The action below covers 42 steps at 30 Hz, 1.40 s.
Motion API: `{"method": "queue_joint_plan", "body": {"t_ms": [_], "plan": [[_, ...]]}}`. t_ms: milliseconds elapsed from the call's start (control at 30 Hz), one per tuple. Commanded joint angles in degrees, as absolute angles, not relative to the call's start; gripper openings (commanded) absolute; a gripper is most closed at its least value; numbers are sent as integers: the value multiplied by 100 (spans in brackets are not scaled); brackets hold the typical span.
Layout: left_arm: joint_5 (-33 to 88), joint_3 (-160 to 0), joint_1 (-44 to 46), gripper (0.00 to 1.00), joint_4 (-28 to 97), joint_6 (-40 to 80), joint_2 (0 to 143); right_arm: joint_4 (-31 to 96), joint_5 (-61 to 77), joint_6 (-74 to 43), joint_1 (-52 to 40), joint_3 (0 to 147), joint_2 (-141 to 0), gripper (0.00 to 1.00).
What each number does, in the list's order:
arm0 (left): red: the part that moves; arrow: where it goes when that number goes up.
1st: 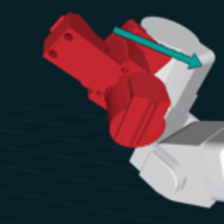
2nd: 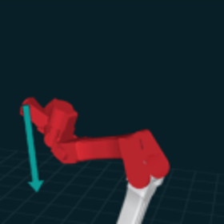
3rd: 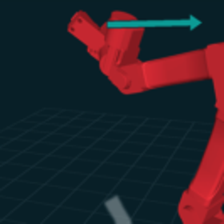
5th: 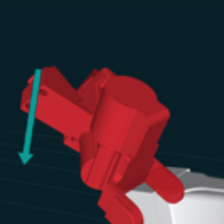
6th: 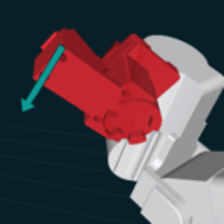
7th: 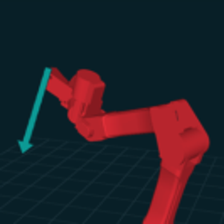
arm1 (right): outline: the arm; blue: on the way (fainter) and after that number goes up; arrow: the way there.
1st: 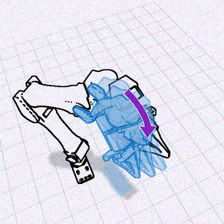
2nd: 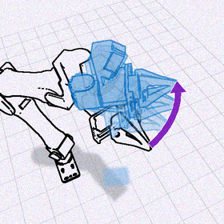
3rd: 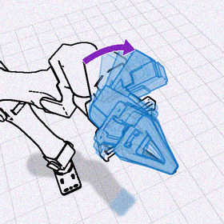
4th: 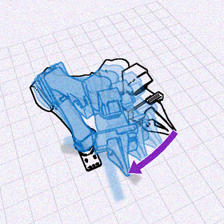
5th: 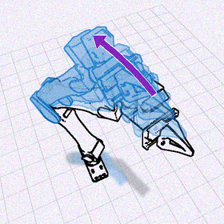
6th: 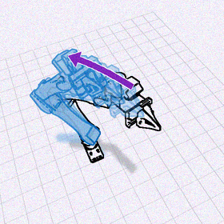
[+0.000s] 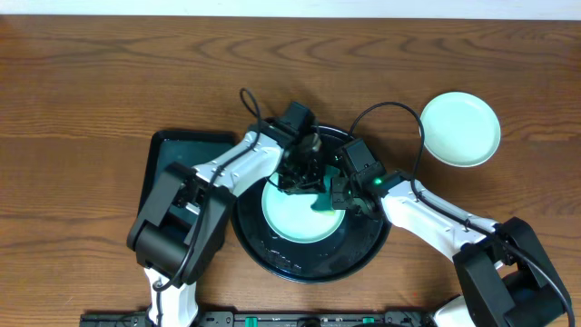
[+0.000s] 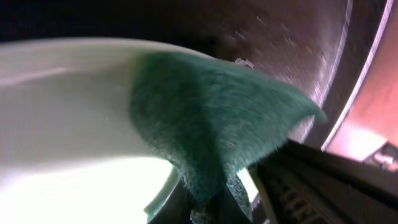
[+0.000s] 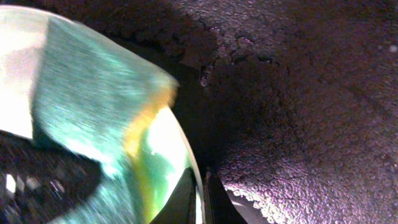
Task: Clean dirty plates on tray and stack at the side
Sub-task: 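Scrub the green plate with the sponge while right gripper holds rim, then withdraw the left gripper with sponge to the sponge tray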
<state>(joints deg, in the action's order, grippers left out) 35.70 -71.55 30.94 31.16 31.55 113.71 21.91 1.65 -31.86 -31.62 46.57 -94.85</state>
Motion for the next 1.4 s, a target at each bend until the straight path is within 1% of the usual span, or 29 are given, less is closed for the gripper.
{"method": "queue_joint_plan", "body": {"t_ms": [0,67,167,433,500,567,800,933,1067,1133,1200,1367], "plan": [[1973,-7148,2552,7,3120,3277,11476,2272,95,-3367,-3179,4521,-9826,1],[1389,-7148,2305,7,3500,3208,11476,2274,93,-3363,-3179,4521,-9826,1],[893,-7148,2104,7,3966,3148,11476,2272,93,-3363,-3179,4521,-9826,1],[812,-7148,2034,7,4952,2786,11465,2272,95,-3363,-3179,4521,-9826,1],[965,-7148,2086,7,5317,2523,11465,2270,95,-3363,-3179,4521,-9826,1],[1516,-7148,2145,7,5533,2080,11465,2270,95,-3361,-3179,4521,-9826,1],[3094,-7150,2259,7,5601,1269,11465,2272,95,-3363,-3179,4521,-9826,1],[3238,-7153,2224,7,5457,1247,11393,2272,95,-3361,-3179,4521,-9826,1],[3205,-7225,2126,7,5378,1253,10995,2274,128,-3310,-3181,4521,-9813,1],[2910,-7262,2082,7,5384,1361,10667,2274,202,-3262,-3181,4521,-9804,1],[2349,-7266,2051,7,5411,1562,10280,2276,207,-3247,-3181,4523,-9797,1],[600,-7266,2010,7,5734,2027,9498,2246,462,-2853,-3183,4550,-9647,1]]}}
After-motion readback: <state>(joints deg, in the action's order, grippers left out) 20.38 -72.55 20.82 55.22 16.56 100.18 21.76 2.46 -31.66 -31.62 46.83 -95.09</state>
